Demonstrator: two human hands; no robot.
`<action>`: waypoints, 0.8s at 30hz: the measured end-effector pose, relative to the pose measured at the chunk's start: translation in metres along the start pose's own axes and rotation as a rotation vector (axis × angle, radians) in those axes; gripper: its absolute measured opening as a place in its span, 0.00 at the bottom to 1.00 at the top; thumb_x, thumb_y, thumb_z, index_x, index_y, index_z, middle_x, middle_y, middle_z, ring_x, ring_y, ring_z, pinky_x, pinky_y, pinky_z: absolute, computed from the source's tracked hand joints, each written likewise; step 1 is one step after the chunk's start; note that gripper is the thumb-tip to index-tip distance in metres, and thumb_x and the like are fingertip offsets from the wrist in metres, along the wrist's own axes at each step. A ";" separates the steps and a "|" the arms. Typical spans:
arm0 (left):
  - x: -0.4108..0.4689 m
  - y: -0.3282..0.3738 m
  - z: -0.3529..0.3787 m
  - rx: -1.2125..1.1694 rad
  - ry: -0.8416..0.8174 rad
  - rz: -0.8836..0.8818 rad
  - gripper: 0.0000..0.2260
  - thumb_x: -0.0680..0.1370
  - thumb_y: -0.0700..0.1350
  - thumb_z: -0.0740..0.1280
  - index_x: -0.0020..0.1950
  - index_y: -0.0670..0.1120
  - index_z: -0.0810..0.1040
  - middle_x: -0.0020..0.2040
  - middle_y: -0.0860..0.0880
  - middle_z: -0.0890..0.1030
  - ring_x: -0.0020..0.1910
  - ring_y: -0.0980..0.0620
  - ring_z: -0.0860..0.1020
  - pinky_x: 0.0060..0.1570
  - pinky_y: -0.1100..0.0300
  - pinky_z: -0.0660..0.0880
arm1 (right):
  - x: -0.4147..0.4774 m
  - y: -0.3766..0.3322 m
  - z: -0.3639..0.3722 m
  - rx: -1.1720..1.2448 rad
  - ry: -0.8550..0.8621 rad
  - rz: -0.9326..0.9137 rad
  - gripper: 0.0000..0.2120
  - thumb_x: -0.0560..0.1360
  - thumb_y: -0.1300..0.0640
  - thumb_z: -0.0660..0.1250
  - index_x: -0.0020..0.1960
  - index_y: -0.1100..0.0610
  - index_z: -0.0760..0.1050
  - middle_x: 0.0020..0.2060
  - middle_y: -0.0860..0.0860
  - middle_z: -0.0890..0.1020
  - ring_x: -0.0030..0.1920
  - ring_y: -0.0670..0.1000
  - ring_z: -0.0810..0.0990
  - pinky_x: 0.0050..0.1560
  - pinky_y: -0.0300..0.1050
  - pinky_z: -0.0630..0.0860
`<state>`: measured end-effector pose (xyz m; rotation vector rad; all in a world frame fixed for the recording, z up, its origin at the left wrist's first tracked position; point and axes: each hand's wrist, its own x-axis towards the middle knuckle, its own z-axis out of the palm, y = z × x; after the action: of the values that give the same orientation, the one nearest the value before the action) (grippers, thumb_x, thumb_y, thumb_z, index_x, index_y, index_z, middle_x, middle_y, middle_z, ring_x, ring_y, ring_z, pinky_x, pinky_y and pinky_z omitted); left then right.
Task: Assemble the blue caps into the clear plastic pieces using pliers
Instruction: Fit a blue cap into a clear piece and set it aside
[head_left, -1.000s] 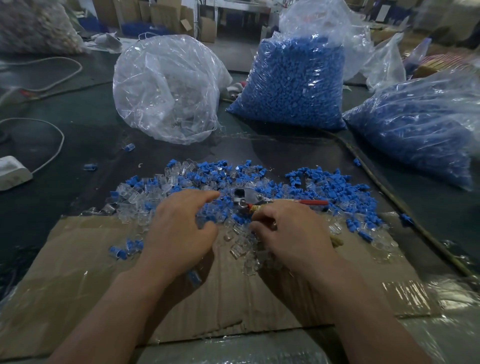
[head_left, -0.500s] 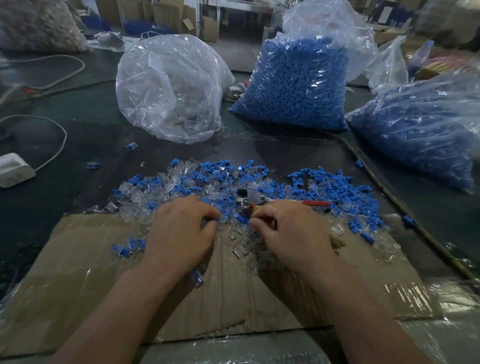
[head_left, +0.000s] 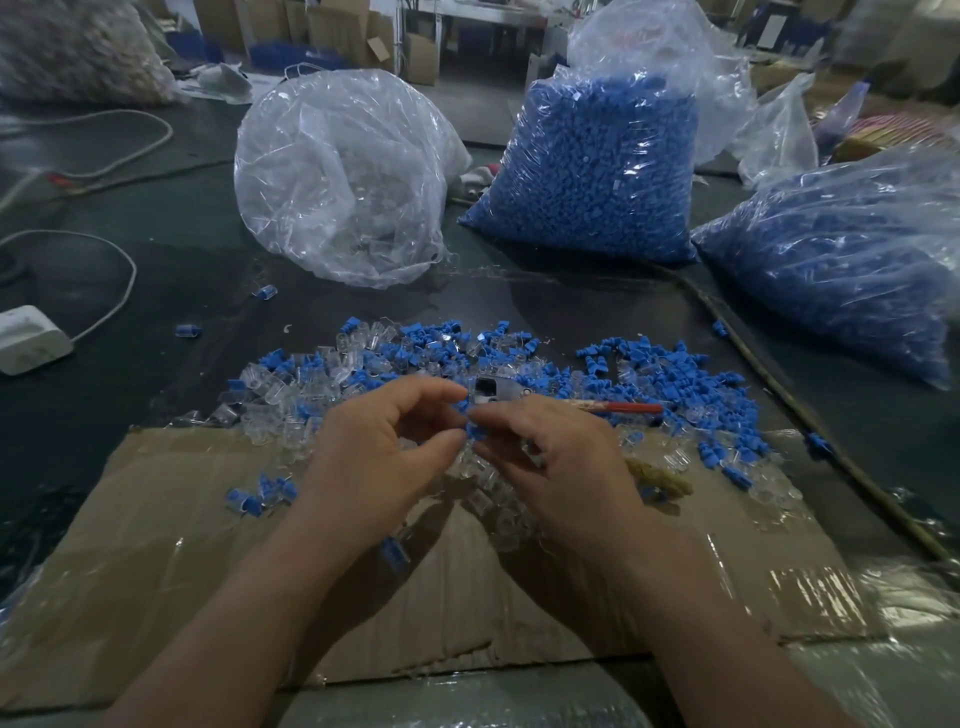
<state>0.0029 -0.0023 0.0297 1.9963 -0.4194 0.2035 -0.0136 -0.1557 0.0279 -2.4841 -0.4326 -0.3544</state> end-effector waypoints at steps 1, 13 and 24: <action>0.000 0.001 0.000 0.000 -0.006 0.000 0.19 0.70 0.35 0.71 0.45 0.60 0.74 0.37 0.59 0.79 0.40 0.67 0.78 0.36 0.78 0.71 | 0.000 -0.001 0.000 0.003 0.007 -0.021 0.12 0.73 0.58 0.67 0.56 0.56 0.78 0.46 0.50 0.82 0.45 0.42 0.73 0.48 0.40 0.72; -0.001 -0.010 0.001 0.508 -0.188 0.122 0.11 0.69 0.49 0.72 0.51 0.53 0.80 0.46 0.61 0.76 0.49 0.60 0.71 0.56 0.57 0.67 | 0.000 0.005 -0.006 0.141 0.198 0.156 0.06 0.71 0.63 0.69 0.47 0.55 0.78 0.37 0.39 0.75 0.41 0.41 0.77 0.44 0.36 0.76; 0.001 -0.017 0.011 0.666 -0.252 0.123 0.16 0.75 0.58 0.61 0.63 0.61 0.70 0.58 0.60 0.74 0.56 0.61 0.67 0.52 0.64 0.55 | 0.000 0.013 -0.007 0.078 0.252 0.098 0.10 0.75 0.63 0.65 0.55 0.55 0.77 0.41 0.35 0.71 0.42 0.34 0.72 0.46 0.28 0.70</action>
<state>0.0095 -0.0054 0.0110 2.6671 -0.7037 0.1826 -0.0096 -0.1699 0.0275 -2.3356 -0.2165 -0.5909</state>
